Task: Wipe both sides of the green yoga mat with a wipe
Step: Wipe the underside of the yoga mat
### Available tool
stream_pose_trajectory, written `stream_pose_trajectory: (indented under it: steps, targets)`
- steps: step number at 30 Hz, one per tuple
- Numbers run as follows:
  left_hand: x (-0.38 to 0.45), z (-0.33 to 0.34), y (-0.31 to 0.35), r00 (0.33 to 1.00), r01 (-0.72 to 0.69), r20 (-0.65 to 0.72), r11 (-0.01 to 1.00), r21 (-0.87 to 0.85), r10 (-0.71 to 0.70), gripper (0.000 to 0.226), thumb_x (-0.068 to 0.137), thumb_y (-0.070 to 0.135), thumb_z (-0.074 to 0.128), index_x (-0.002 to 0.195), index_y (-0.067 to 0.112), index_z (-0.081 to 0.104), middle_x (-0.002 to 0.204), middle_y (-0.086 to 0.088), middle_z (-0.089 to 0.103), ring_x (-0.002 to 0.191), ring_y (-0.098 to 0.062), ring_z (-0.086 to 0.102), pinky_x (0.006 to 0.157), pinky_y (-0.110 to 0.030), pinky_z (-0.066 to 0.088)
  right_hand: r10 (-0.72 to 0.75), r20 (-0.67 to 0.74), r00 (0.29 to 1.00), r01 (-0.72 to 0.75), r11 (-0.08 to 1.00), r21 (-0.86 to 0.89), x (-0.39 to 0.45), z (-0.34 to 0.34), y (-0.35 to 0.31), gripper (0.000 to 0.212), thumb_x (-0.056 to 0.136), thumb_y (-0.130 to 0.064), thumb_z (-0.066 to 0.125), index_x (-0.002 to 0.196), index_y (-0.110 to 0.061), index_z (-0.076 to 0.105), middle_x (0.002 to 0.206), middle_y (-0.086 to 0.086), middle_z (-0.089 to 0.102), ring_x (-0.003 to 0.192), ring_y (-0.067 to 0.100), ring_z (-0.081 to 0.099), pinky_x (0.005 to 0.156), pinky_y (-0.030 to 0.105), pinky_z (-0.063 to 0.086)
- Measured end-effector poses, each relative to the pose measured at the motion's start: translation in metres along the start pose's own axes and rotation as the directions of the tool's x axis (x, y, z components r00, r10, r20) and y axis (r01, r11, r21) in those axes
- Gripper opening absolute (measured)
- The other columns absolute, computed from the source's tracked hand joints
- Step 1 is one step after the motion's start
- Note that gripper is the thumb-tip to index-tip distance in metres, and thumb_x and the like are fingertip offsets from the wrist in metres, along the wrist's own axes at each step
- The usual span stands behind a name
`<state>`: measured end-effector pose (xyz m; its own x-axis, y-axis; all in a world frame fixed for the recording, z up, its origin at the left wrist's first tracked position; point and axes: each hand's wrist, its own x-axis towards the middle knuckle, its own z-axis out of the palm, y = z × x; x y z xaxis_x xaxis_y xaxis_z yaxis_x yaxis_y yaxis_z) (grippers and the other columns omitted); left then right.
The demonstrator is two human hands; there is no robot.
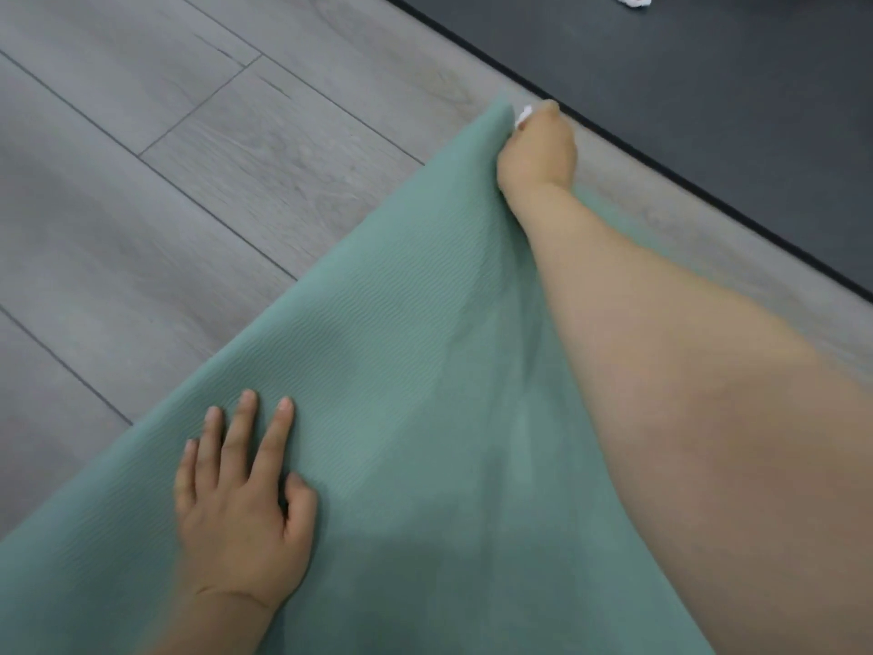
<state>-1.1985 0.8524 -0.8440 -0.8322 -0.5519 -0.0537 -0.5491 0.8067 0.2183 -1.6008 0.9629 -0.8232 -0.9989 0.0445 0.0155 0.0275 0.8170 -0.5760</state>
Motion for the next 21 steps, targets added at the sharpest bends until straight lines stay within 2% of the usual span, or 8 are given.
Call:
stream_pose_trajectory:
  steps: [4, 7, 12, 14, 16, 19, 20, 21]
  targets:
    - [-0.001, 0.0, -0.001, 1.0, -0.004, -0.006, 1.0, 0.0, 0.004, 0.069, 0.079, 0.035, 0.036, 0.146, 0.02, 0.048, 0.156, -0.012, 0.037, 0.146, -0.037, 0.026, 0.12, -0.049, 0.012, 0.001, 0.0, 1.0, 0.0, 0.978, 0.21, 0.003, 0.004, 0.002, 0.008, 0.092, -0.021, 0.048, 0.091, -0.016, 0.054, 0.1, 0.001, 0.064, 0.089, 0.017, 0.055, 0.084, 0.025, 0.041]
    - [0.0, 0.0, 0.0, 1.0, -0.008, -0.01, 1.0, -0.002, 0.008, 0.068, 0.08, 0.034, 0.035, 0.146, 0.02, 0.048, 0.156, -0.012, 0.037, 0.146, -0.037, 0.026, 0.12, -0.049, 0.012, -0.039, 0.042, 0.998, 0.021, 0.932, 0.362, -0.006, -0.003, 0.018, 0.013, 0.085, -0.021, 0.053, 0.073, -0.023, 0.047, 0.079, -0.005, 0.062, 0.076, 0.017, 0.058, 0.075, 0.031, 0.05]
    - [-0.001, -0.001, 0.001, 1.0, -0.009, -0.008, 1.0, 0.0, 0.009, 0.068, 0.081, 0.034, 0.035, 0.147, 0.02, 0.047, 0.156, -0.013, 0.037, 0.146, -0.037, 0.026, 0.121, -0.047, 0.01, -0.382, 0.07, 0.922, 0.34, 0.881, 0.328, -0.068, -0.019, -0.007, 0.01, 0.087, -0.015, 0.056, 0.095, -0.015, 0.051, 0.08, -0.01, 0.054, 0.075, 0.011, 0.051, 0.066, 0.019, 0.036]
    - [-0.002, 0.0, 0.002, 1.0, -0.01, -0.008, 1.0, 0.005, 0.01, 0.068, 0.081, 0.035, 0.036, 0.146, 0.02, 0.047, 0.155, -0.013, 0.037, 0.146, -0.037, 0.026, 0.12, -0.048, 0.012, -0.6, 0.192, 0.777, 0.515, 0.781, 0.354, -0.114, -0.007, -0.025, 0.018, 0.086, -0.011, 0.056, 0.103, -0.007, 0.052, 0.091, 0.003, 0.06, 0.079, 0.021, 0.055, 0.068, 0.028, 0.038]
    - [-0.001, 0.0, 0.0, 1.0, -0.014, -0.012, 1.0, 0.002, 0.014, 0.068, 0.081, 0.035, 0.036, 0.146, 0.02, 0.048, 0.154, -0.013, 0.038, 0.145, -0.037, 0.027, 0.119, -0.049, 0.013, -0.78, 0.364, 0.509, 0.686, 0.623, 0.376, -0.164, 0.016, -0.039, 0.023, 0.086, -0.008, 0.055, 0.109, -0.003, 0.053, 0.107, 0.015, 0.061, 0.093, 0.033, 0.059, 0.076, 0.037, 0.043]
    - [-0.001, 0.001, 0.0, 1.0, -0.018, -0.02, 1.0, 0.013, 0.019, 0.067, 0.08, 0.035, 0.037, 0.144, 0.018, 0.05, 0.153, -0.014, 0.039, 0.144, -0.038, 0.029, 0.119, -0.049, 0.013, -0.829, 0.546, 0.122, 0.807, 0.403, 0.432, -0.211, 0.04, -0.051, 0.035, 0.094, -0.007, 0.045, 0.128, -0.002, 0.049, 0.135, 0.022, 0.049, 0.125, 0.035, 0.048, 0.101, 0.04, 0.038]
    - [-0.002, 0.001, 0.0, 1.0, -0.017, -0.023, 1.0, 0.013, 0.018, 0.067, 0.081, 0.035, 0.037, 0.144, 0.018, 0.05, 0.153, -0.014, 0.04, 0.144, -0.038, 0.029, 0.119, -0.049, 0.013, -0.818, 0.569, 0.084, 0.824, 0.378, 0.421, -0.209, 0.041, -0.052, 0.037, 0.097, -0.011, 0.041, 0.133, -0.003, 0.046, 0.139, 0.021, 0.046, 0.13, 0.032, 0.044, 0.105, 0.037, 0.035]
    - [-0.002, 0.001, 0.001, 0.999, -0.017, -0.027, 1.0, 0.009, 0.017, 0.067, 0.081, 0.035, 0.036, 0.144, 0.019, 0.05, 0.153, -0.014, 0.04, 0.144, -0.038, 0.029, 0.12, -0.049, 0.013, -0.813, 0.565, 0.14, 0.822, 0.414, 0.392, -0.196, 0.04, -0.051, 0.037, 0.099, -0.018, 0.039, 0.134, -0.006, 0.047, 0.14, 0.019, 0.047, 0.129, 0.03, 0.045, 0.105, 0.034, 0.033]
